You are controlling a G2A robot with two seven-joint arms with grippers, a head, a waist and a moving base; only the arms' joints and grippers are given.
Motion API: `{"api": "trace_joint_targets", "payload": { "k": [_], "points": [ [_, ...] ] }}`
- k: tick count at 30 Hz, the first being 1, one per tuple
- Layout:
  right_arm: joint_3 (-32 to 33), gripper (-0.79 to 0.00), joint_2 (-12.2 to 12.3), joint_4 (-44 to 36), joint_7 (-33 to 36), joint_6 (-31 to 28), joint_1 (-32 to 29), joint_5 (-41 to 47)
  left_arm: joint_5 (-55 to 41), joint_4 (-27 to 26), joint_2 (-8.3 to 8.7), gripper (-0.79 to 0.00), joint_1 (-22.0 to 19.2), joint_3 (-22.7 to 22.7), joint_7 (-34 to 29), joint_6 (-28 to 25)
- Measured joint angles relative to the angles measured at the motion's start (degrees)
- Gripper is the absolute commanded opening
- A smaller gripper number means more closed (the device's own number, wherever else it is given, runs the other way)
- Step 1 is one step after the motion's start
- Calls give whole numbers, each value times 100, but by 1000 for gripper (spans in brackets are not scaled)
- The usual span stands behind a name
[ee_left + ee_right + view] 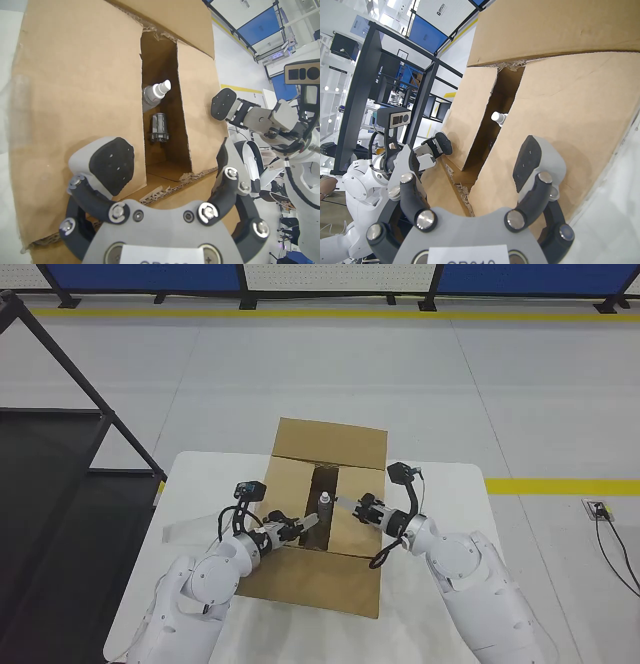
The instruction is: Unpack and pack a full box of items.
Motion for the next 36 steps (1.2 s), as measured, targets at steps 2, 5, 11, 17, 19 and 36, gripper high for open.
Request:
{"api": "trace_joint_targets", "payload": {
  "k": [2,5,11,17,19,36],
  "points": [
    [51,0,9,-49,-83,-52,-24,88,-114,-148,15,0,40,-90,15,-42],
    [103,0,20,-96,-179,-99,-37,197,-335,-413,47,0,119,-281,-28,-124],
    [156,0,14,113,-533,-4,200,275,-852,-960,117,0,290,-782,-33,-266],
    [229,0,5,403,-818,-74,355,456,-1286,-1596,219,0,707,-1579,81,-461],
    [226,0,5,397,-804,-73,353,452,-1311,-1778,262,0,933,-1920,135,-558],
    [-2,0,-143,2062,-1495,-54,1390,726,-2630,-1750,589,0,2038,-3469,-1827,-1332]
  ]
}}
